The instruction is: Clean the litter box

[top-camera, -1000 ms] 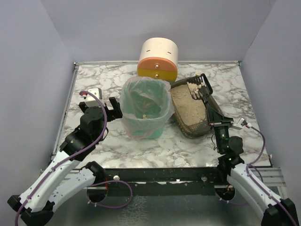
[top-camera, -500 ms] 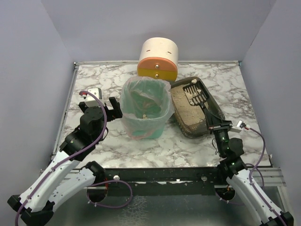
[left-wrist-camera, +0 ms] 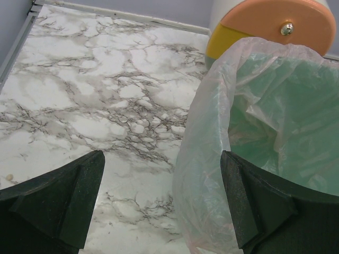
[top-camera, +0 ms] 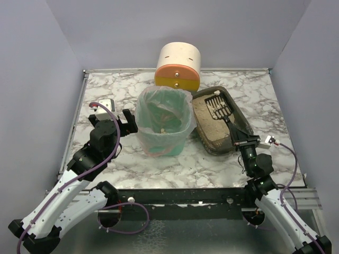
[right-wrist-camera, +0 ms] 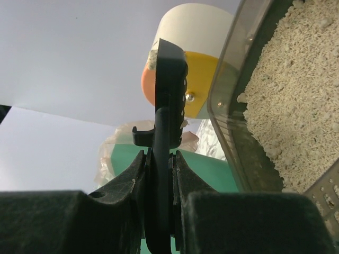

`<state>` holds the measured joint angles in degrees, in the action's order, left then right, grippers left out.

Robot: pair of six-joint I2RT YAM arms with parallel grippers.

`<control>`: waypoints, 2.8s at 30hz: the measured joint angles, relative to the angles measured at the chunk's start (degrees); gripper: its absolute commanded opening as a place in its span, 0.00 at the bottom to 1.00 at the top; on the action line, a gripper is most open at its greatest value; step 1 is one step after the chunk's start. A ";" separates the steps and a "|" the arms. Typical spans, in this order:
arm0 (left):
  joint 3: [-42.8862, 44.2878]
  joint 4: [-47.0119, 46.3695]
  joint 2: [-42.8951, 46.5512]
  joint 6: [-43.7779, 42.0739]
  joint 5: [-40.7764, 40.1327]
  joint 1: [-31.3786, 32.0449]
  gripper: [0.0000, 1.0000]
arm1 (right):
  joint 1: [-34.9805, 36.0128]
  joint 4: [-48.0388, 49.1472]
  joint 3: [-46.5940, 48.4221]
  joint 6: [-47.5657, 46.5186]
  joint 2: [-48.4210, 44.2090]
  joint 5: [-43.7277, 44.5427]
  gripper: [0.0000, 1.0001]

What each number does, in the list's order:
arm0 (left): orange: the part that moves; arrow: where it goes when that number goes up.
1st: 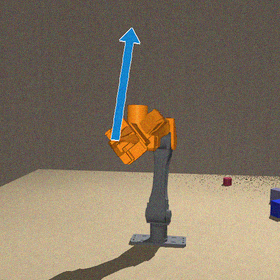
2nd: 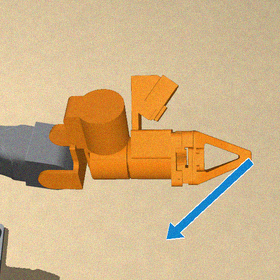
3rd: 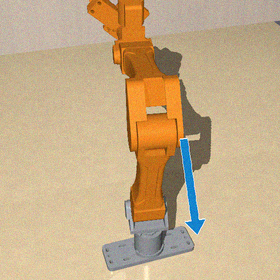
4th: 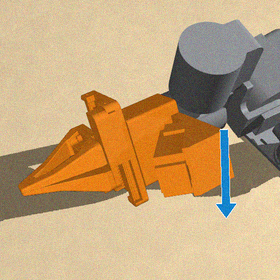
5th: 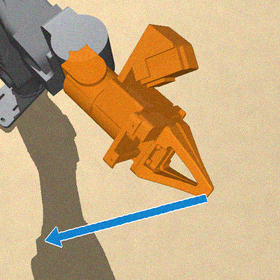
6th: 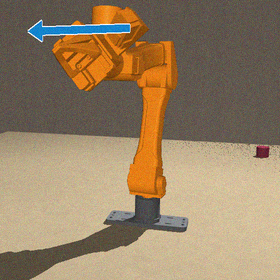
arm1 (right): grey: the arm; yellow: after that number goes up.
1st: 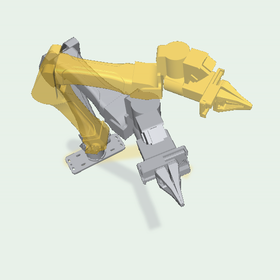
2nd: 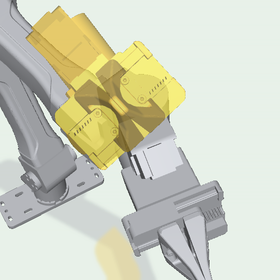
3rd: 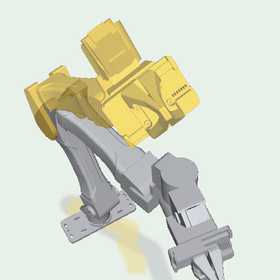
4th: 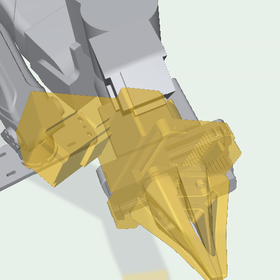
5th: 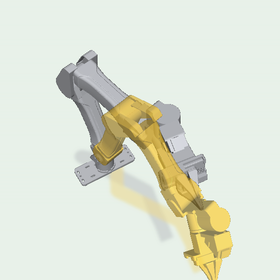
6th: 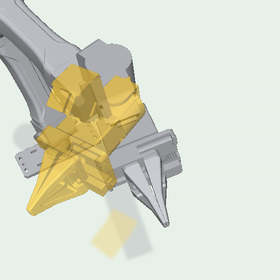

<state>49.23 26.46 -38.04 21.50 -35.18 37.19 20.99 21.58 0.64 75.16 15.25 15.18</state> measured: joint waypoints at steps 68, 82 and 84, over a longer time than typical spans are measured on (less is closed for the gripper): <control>4.55 0.83 4.24 0.35 2.38 0.00 0.99 | 7.19 -54.60 81.22 -52.43 49.88 -34.95 0.01; 12.41 2.69 -5.38 -0.26 22.53 0.00 0.99 | 28.70 -71.78 95.84 -60.04 62.86 -10.75 0.01; 12.41 3.13 -6.62 -0.39 24.35 0.00 0.99 | 29.20 -71.84 97.44 -60.41 62.86 -8.90 0.01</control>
<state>61.65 29.58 -44.66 21.10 -10.83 37.19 50.19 -50.26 98.08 14.74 78.11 6.28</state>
